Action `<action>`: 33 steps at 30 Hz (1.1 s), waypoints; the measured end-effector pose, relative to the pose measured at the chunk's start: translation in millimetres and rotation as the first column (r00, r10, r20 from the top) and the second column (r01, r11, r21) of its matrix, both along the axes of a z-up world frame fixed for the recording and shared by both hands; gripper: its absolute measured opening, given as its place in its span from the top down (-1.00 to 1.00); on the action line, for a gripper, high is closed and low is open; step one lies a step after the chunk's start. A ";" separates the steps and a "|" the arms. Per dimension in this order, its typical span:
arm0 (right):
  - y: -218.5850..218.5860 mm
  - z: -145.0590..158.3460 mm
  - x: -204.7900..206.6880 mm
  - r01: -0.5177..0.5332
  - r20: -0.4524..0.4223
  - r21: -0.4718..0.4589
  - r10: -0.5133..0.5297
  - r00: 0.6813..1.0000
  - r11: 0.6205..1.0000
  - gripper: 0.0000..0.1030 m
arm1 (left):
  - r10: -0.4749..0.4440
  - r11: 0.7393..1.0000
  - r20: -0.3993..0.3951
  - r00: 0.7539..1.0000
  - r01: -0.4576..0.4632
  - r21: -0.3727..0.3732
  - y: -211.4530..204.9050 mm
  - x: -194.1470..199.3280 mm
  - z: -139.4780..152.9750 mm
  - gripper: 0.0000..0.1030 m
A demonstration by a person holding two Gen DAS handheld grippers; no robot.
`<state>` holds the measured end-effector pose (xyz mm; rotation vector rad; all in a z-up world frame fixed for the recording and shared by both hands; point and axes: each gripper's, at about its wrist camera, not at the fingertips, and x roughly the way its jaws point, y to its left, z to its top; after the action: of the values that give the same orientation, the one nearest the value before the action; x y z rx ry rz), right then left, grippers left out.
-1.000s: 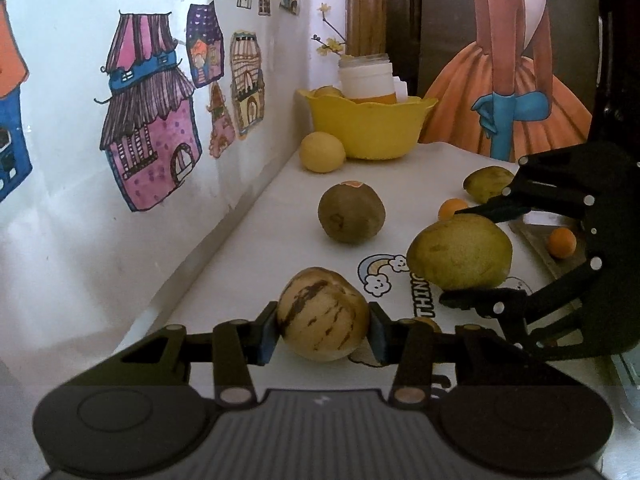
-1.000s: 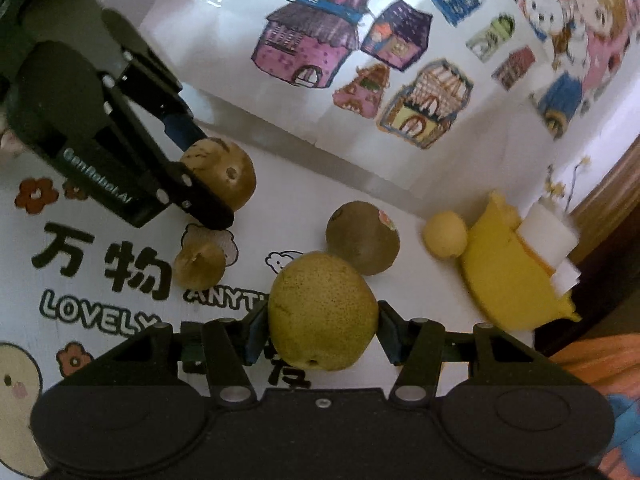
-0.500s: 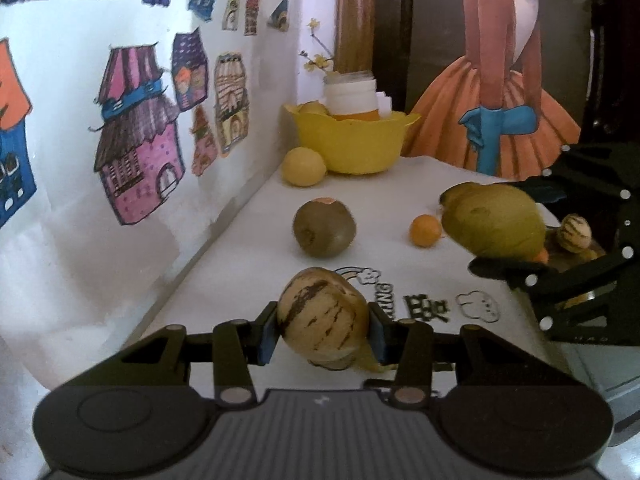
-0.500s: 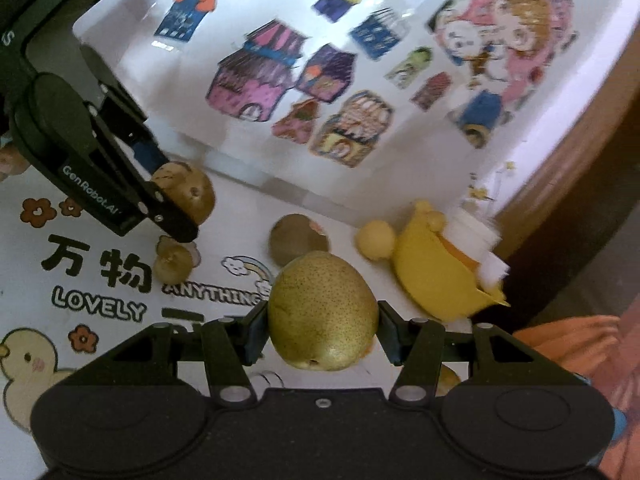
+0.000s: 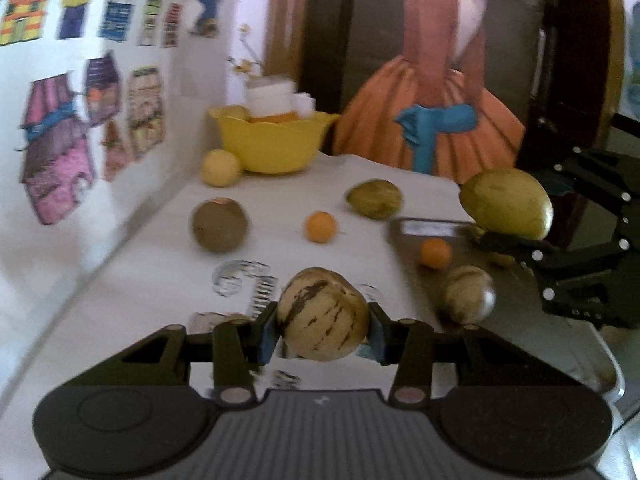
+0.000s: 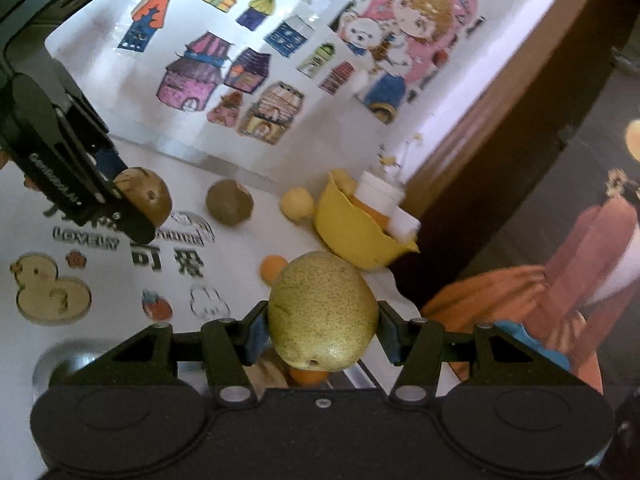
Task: Organize fruits
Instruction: 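Carry the melon in the left tool over the tray while the right tool carries the pear there, then lower and open the left tool on the tray while the right tool releases the pear there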
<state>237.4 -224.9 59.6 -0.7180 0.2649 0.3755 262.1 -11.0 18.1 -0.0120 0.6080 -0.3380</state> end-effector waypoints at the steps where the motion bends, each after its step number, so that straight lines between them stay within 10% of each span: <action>1: -5.3 -0.6 -2.1 0.012 -0.004 0.002 -0.012 1.000 1.000 -0.10 | -0.013 1.000 -0.003 1.000 0.013 0.001 -5.2 -2.1 -0.7 0.05; 33: -87.3 -50.2 13.5 0.231 -0.201 0.112 -0.206 0.958 0.966 -0.11 | -0.204 0.978 -0.093 0.975 0.206 0.014 -102.5 -8.1 -20.2 0.05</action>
<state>250.9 -312.2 9.3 -0.5141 0.4889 0.2469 254.0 -113.6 -2.1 0.0589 0.7054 -0.5328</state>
